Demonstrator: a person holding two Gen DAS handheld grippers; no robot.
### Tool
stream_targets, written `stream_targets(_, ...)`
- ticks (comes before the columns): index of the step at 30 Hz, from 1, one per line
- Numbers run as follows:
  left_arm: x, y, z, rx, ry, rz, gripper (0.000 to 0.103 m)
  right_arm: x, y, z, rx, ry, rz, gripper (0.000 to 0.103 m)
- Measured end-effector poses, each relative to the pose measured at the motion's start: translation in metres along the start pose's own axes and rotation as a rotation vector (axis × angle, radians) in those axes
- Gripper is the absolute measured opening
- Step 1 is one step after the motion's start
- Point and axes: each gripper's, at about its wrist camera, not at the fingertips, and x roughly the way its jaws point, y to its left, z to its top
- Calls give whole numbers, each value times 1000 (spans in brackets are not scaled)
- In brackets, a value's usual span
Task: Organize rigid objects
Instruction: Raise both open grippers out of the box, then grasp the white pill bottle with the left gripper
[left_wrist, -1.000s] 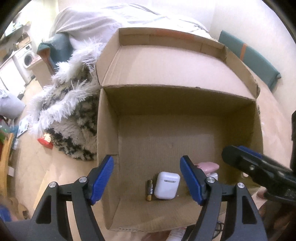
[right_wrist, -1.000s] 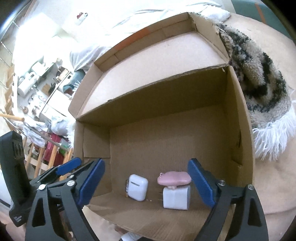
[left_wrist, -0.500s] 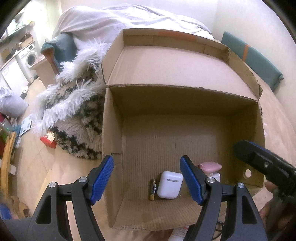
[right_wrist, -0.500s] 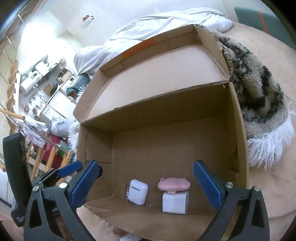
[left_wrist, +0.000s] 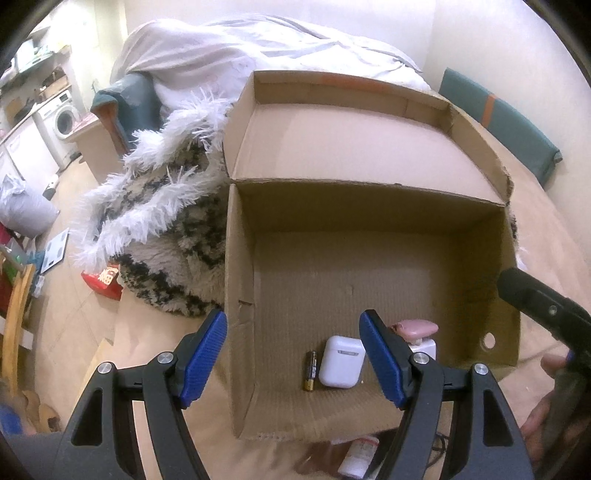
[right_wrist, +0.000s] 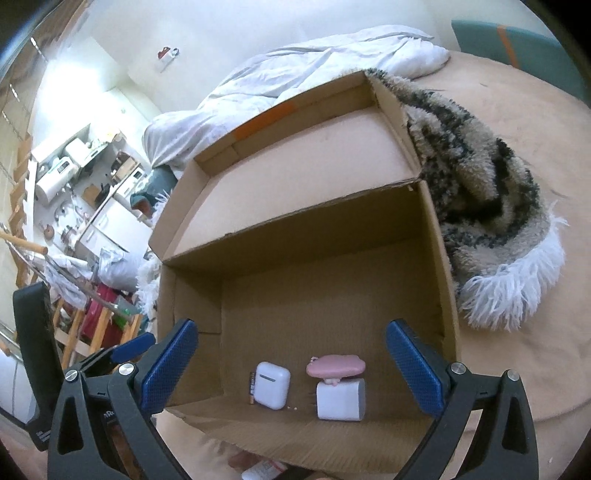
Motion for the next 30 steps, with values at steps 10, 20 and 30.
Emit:
stream_targets(10, -27, 10, -27, 2, 26, -5, 72, -38, 9, -15, -33, -61, -30, 103)
stream_targets(20, -39, 22, -69, -37, 88, -12, 72, -53, 17, -49, -19, -5, -37, 103)
stream_targets(30, 2, 8, -111, 14, 342, -112, 72, -28, 12, -84, -9, 149, -174, 103)
